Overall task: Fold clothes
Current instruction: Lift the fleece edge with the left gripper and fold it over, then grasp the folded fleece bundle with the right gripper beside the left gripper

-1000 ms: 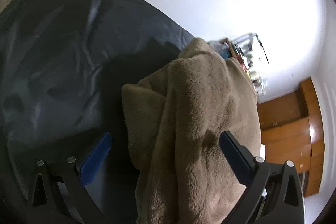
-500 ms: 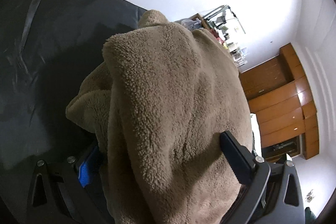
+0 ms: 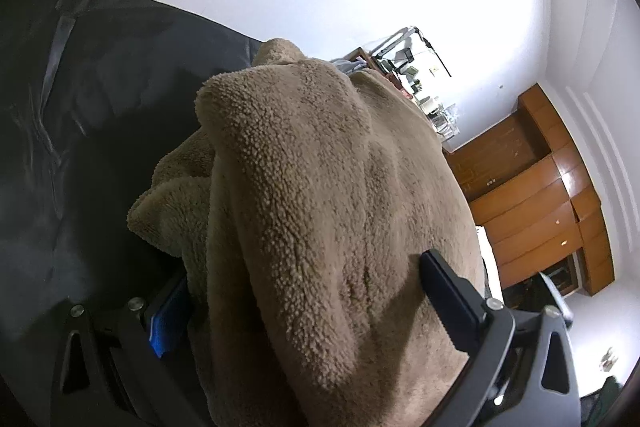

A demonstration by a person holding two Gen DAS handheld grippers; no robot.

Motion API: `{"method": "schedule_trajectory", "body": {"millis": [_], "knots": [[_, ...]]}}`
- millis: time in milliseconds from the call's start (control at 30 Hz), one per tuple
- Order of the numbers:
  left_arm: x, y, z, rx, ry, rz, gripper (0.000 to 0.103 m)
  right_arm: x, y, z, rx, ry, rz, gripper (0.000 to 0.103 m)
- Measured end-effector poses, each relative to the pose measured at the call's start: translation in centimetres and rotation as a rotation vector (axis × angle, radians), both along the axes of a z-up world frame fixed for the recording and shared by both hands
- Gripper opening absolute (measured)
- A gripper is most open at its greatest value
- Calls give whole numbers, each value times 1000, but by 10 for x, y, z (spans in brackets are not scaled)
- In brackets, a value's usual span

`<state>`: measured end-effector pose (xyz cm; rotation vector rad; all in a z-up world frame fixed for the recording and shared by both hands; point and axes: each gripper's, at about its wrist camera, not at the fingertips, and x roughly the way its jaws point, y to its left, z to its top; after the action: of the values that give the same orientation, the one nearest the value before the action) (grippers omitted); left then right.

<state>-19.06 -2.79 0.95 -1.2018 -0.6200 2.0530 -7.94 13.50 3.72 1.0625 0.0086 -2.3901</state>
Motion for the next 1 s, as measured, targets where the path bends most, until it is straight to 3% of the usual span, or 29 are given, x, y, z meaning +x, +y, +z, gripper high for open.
{"method": "schedule_trajectory", "body": {"millis": [233,467,667,1000], "knots": [[-4,3,-3,-3,10,-18,103,-38,53,14,-393,-133,1,102],[-3,1,-8,-4,15,-21,103,-86,79,-2,-555,-245,-85,102],[0,-3,-9,-4,16,-23,103,-114,62,-16,-542,-316,-39,102],[1,-3,-8,-3,13,-18,103,-124,43,-17,-442,-290,27,102]]}}
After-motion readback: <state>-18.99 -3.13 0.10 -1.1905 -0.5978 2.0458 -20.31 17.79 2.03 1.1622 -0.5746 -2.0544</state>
